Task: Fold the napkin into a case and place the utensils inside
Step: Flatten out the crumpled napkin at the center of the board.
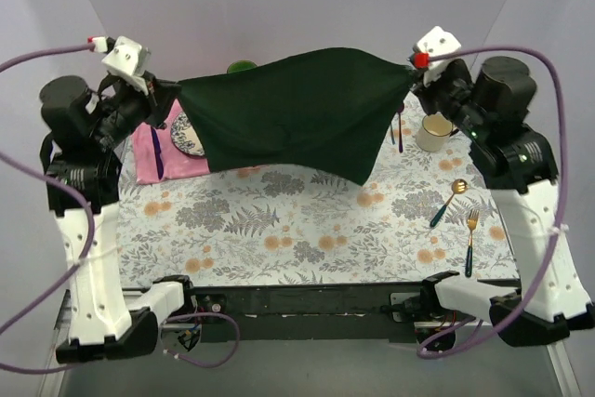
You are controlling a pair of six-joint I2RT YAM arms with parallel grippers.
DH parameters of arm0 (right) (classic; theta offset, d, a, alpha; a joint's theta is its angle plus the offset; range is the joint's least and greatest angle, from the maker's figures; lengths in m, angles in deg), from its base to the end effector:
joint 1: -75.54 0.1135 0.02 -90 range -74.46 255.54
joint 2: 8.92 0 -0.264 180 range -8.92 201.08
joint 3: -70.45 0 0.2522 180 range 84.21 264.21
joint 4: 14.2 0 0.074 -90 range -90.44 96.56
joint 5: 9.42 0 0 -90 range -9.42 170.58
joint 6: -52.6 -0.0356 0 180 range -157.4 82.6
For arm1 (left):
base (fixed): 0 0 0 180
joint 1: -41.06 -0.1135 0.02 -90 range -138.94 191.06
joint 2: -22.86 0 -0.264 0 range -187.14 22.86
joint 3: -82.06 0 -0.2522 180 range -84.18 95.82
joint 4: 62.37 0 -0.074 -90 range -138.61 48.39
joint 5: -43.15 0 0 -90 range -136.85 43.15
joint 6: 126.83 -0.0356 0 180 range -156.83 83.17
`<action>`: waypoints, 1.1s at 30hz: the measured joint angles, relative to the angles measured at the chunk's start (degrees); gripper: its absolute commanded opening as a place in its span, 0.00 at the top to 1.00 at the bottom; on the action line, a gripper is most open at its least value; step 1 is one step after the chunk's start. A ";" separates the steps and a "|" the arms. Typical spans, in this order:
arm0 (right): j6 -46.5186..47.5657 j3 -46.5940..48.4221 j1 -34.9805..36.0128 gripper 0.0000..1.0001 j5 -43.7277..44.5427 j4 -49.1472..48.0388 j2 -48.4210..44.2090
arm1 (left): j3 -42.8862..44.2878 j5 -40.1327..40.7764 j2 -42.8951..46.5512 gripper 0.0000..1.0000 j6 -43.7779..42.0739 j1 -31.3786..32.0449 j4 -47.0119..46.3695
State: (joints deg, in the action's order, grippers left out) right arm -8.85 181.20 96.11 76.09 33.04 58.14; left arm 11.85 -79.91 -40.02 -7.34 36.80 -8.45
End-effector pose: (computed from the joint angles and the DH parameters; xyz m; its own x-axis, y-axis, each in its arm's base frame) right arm 0.1945 0.0760 0.5241 0.1514 -0.4521 -0.8790 -0.3996 0.7854 -0.4728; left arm 0.1760 -0.0064 0.5200 -0.3411 -0.4391 -0.8312 0.3559 0.7580 -0.5465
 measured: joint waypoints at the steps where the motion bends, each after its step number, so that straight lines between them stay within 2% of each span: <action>1: 0.17 0.13 0.00 0.99 -0.35 0.07 -1.68 | 0.52 0.09 2.05 1.00 -0.28 -0.02 0.35; 5: 0.22 1.88 0.00 0.99 -2.23 0.90 -7.78 | 0.90 1.22 9.42 1.00 -0.76 -0.02 0.98; 10: -0.07 8.41 0.00 0.99 -5.38 4.02 -12.50 | 2.08 3.85 17.84 1.00 -0.52 0.00 0.55; 14: -0.79 15.43 0.00 0.99 -6.14 5.51 -12.70 | 7.91 4.81 17.79 1.00 0.52 0.02 0.13; 19: -1.88 16.94 0.00 0.99 -5.84 5.95 -11.30 | 11.85 5.46 12.83 1.00 1.66 0.11 0.07; 24: -1.79 9.27 0.02 0.99 -3.82 4.24 -7.56 | 6.05 5.60 6.64 1.00 2.05 0.13 -0.94; 33: 1.33 -17.92 0.00 0.99 2.32 -6.54 2.03 | -18.93 6.84 -5.38 1.00 2.36 0.15 -8.20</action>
State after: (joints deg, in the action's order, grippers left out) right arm -7.51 163.27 96.11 78.41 26.50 60.18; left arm -7.08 -73.07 -45.39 -4.98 36.96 -16.65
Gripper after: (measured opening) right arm 0.022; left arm 0.021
